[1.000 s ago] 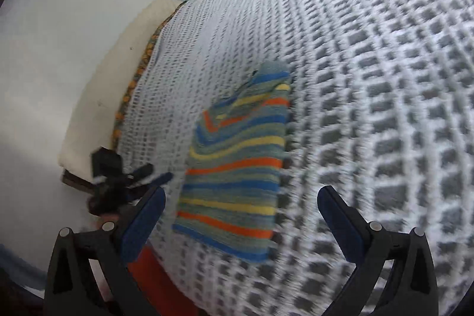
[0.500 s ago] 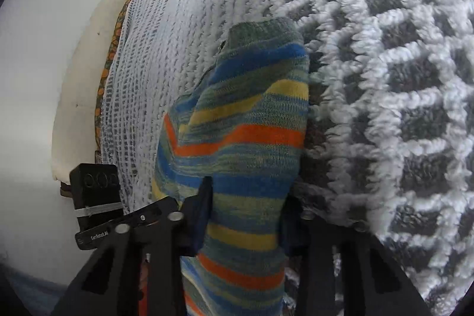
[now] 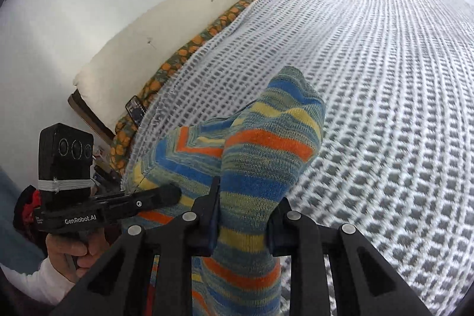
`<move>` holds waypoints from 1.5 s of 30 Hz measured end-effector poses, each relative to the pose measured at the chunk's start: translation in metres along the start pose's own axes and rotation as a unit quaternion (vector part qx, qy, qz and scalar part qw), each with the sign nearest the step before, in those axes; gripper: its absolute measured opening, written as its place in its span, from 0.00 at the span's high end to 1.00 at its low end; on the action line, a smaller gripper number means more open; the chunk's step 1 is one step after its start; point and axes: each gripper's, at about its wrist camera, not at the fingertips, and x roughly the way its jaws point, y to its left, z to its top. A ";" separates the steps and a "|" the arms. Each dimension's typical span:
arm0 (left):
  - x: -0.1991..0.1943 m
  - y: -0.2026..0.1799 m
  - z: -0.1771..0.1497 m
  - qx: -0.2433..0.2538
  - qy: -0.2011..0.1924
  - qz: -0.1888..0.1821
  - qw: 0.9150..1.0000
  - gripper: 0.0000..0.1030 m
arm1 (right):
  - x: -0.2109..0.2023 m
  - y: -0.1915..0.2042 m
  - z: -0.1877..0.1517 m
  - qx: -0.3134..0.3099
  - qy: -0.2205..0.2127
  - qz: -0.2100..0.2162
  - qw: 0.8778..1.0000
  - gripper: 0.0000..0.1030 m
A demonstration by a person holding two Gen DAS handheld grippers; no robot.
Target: Fold small clothes
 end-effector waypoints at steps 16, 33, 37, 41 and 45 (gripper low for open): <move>-0.025 0.007 -0.101 0.103 -0.040 0.348 0.931 0.02 | -0.006 -0.011 -0.092 0.024 0.059 -0.227 0.972 0.00; -0.080 -0.025 -0.137 0.032 0.034 0.334 0.941 0.03 | -0.082 0.069 -0.159 -0.040 0.077 -0.251 0.964 0.00; -0.087 -0.027 -0.141 0.036 0.035 0.334 0.941 0.03 | -0.084 0.083 -0.158 -0.045 0.077 -0.245 0.966 0.00; -0.091 -0.026 -0.143 0.034 0.036 0.328 0.943 0.03 | -0.084 0.091 -0.156 -0.055 0.077 -0.249 0.964 0.00; -0.094 -0.026 -0.142 0.031 0.043 0.319 0.946 0.03 | -0.084 0.095 -0.154 -0.057 0.086 -0.256 0.961 0.00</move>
